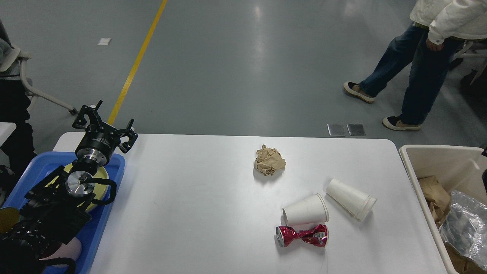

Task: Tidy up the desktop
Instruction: 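Reach the right gripper toward the crumpled paper ball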

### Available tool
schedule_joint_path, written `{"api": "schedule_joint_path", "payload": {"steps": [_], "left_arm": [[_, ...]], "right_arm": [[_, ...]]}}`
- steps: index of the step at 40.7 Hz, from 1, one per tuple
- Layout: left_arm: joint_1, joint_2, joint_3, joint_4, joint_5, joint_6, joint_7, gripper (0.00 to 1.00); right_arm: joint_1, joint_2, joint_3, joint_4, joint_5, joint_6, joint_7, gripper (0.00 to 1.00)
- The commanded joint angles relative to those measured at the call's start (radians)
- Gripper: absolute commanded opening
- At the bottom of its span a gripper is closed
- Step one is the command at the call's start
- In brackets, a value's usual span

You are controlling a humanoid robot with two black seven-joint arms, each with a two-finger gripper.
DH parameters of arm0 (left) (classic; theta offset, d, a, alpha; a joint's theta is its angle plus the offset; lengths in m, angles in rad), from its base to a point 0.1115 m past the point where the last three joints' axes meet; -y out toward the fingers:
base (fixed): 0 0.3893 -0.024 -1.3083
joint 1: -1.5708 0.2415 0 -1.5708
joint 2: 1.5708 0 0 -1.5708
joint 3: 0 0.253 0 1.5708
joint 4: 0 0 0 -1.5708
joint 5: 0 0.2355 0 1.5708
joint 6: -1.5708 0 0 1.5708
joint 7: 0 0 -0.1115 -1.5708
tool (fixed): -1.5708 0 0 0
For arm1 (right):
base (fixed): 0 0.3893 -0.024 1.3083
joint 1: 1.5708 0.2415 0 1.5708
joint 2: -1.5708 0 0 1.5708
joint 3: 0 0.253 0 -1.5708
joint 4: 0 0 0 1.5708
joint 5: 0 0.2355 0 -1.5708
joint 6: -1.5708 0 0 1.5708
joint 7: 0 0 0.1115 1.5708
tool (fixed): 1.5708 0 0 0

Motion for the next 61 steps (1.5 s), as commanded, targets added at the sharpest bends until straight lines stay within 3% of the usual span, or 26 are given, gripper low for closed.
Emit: {"api": "schedule_joint_path", "payload": {"steps": [1, 17, 19, 25, 30, 40, 50, 56, 61], "left_arm": [[0.000, 0.000, 0.000, 0.000, 0.000, 0.000, 0.000, 0.98], [0.000, 0.000, 0.000, 0.000, 0.000, 0.000, 0.000, 0.98], [0.000, 0.000, 0.000, 0.000, 0.000, 0.000, 0.000, 0.98], [0.000, 0.000, 0.000, 0.000, 0.000, 0.000, 0.000, 0.98], [0.000, 0.000, 0.000, 0.000, 0.000, 0.000, 0.000, 0.98], [0.000, 0.000, 0.000, 0.000, 0.000, 0.000, 0.000, 0.98], [0.000, 0.000, 0.000, 0.000, 0.000, 0.000, 0.000, 0.98], [0.000, 0.000, 0.000, 0.000, 0.000, 0.000, 0.000, 0.98], [0.000, 0.000, 0.000, 0.000, 0.000, 0.000, 0.000, 0.98]], "right_arm": [[0.107, 0.030, 0.014, 0.042, 0.030, 0.003, 0.002, 1.00], [0.598, 0.044, 0.025, 0.623, 0.039, 0.017, 0.002, 1.00], [0.670, 0.039, 0.020, 0.767, 0.038, 0.022, 0.002, 1.00], [0.799, 0.042, 0.014, 1.100, 0.035, 0.022, 0.002, 1.00], [0.847, 0.102, -0.002, 1.243, 0.035, 0.022, 0.002, 1.00], [0.864, 0.249, 0.004, 1.260, 0.038, 0.022, 0.002, 1.00], [0.789, 0.280, 0.008, 1.234, 0.052, 0.008, -0.004, 1.00], [0.677, 0.343, 0.016, 1.086, 0.095, -0.023, -0.004, 1.00], [0.504, 0.409, 0.082, 0.859, 0.105, -0.085, 0.000, 1.00]]}}
